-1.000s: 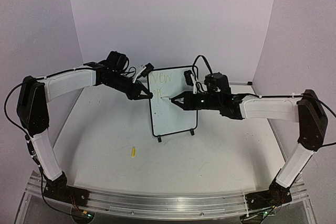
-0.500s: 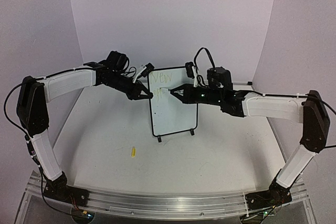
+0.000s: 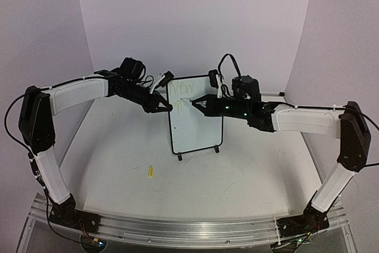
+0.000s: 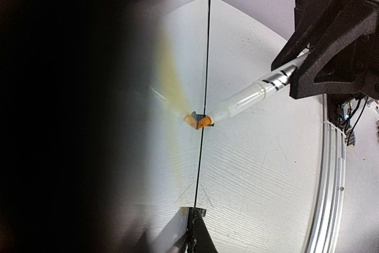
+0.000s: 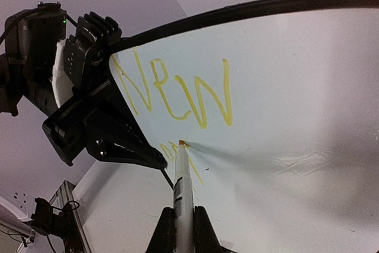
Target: Write a sentence on the whiteboard
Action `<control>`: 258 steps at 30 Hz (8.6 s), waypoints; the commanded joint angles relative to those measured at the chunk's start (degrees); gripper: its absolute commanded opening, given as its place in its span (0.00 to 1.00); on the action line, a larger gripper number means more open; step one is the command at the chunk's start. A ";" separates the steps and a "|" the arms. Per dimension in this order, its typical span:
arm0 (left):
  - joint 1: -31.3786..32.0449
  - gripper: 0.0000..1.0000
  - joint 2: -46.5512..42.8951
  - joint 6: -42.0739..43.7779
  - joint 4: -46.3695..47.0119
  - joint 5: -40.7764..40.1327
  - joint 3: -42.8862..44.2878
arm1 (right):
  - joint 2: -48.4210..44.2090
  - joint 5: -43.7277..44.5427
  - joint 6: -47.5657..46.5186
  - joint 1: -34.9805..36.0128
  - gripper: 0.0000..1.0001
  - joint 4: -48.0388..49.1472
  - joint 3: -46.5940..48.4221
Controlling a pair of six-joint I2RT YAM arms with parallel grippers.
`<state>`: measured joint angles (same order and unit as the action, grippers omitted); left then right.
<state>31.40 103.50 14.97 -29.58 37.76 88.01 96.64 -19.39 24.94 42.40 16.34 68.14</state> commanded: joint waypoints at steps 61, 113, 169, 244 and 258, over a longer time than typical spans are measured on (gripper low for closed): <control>0.24 0.00 -1.89 2.14 -4.88 -4.26 -0.91 | -3.71 5.20 3.20 0.16 0.00 5.55 -4.29; 0.25 0.00 -1.49 2.09 -5.10 -4.37 -0.69 | -4.11 7.36 3.02 0.13 0.00 2.17 -4.22; 0.24 0.00 -2.16 2.18 -5.26 -4.61 -0.76 | -8.12 0.26 0.71 0.17 0.00 1.94 -4.39; 0.24 0.00 -2.00 2.43 -5.37 -4.96 -0.80 | -5.19 3.18 1.65 -3.67 0.00 2.03 -5.56; 0.24 0.00 -1.74 2.27 -5.33 -4.86 -0.72 | -1.91 -2.03 2.23 -3.64 0.00 0.19 -5.90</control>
<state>31.44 103.11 14.96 -30.15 37.17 88.01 93.50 -20.91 26.49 39.03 16.76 63.08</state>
